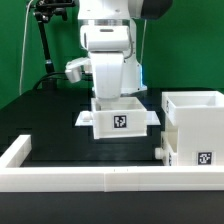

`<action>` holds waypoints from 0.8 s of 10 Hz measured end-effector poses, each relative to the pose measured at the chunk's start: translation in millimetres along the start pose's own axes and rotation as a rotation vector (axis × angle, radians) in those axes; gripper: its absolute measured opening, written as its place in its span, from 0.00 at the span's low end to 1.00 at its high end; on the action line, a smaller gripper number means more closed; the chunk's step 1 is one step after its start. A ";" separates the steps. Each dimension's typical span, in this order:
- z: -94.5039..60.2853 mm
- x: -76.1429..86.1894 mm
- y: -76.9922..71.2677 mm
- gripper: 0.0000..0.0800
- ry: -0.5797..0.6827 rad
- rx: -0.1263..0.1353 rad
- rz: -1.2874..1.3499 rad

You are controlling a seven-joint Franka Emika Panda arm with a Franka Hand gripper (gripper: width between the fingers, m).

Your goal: Assemble drawer

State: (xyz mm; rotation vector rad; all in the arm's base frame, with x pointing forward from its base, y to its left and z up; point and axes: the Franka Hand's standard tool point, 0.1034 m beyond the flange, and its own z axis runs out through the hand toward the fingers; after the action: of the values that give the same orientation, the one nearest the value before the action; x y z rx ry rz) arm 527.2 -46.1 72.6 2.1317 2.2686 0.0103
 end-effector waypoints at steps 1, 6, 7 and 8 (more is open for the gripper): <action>1.3 3.8 2.1 0.05 0.003 -0.002 0.006; 4.0 2.2 -0.1 0.05 0.003 0.004 0.012; 4.6 6.5 3.1 0.05 0.006 0.003 0.017; 5.0 10.4 8.1 0.05 0.008 0.002 0.014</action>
Offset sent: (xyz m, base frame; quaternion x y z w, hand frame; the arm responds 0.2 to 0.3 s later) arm 0.0000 0.0000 0.0000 0.0000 0.0000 0.0000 1.0000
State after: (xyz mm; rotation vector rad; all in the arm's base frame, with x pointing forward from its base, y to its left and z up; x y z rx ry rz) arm 534.7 -35.2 67.7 2.1521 2.2595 0.0170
